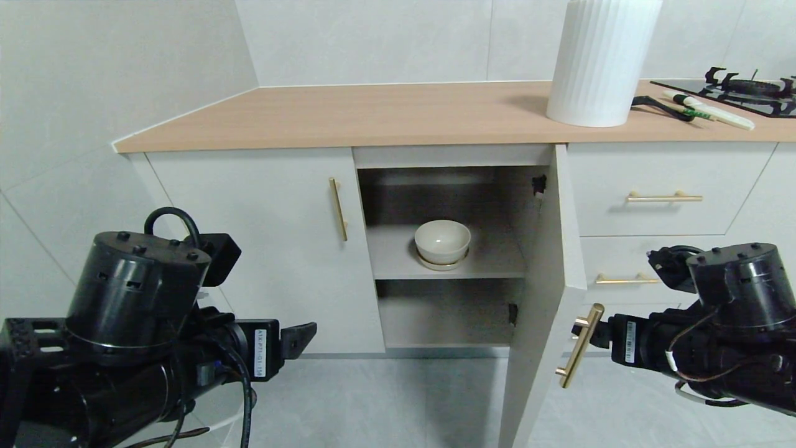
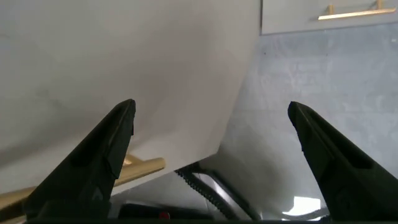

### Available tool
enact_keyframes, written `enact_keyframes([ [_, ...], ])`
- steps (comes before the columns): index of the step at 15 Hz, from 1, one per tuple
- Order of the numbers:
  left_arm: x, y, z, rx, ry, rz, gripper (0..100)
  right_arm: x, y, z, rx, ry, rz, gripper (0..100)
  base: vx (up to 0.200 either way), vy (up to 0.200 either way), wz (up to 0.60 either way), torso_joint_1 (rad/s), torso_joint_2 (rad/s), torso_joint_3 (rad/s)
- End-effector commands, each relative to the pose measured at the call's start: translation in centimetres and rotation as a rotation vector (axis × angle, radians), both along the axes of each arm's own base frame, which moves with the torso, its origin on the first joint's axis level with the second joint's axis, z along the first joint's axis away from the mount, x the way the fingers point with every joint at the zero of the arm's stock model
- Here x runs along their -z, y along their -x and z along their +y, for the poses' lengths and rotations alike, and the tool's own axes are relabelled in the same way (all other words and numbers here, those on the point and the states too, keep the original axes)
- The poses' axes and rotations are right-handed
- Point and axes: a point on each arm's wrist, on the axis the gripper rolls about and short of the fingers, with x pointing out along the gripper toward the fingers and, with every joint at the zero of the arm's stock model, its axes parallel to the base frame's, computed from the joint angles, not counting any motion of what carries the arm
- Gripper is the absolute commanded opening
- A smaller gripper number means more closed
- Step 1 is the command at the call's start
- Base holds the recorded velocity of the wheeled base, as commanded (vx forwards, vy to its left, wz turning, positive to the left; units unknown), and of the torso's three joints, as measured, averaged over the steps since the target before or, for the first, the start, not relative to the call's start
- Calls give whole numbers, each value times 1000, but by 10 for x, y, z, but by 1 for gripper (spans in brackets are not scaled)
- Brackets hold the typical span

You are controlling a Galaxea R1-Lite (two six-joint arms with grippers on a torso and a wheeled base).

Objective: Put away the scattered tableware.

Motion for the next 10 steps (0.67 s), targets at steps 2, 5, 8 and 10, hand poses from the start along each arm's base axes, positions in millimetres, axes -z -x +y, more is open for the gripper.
enact_keyframes([
  [2,0,0,0,-1,3,-2,100,16,-10,8,-12,-4,26,100,0,0,0,0,0,0],
  [5,-6,4,3,-2,18,-21,100,14,-17,15,-91,-63,25,100,0,0,0,0,0,0],
  [8,-8,5,4,-1,23,-30,100,16,-34,26,-147,-99,8,100,0,0,0,0,0,0],
  [10,-7,5,4,-1,21,-28,100,18,-52,36,-148,-102,6,100,0,0,0,0,0,0],
])
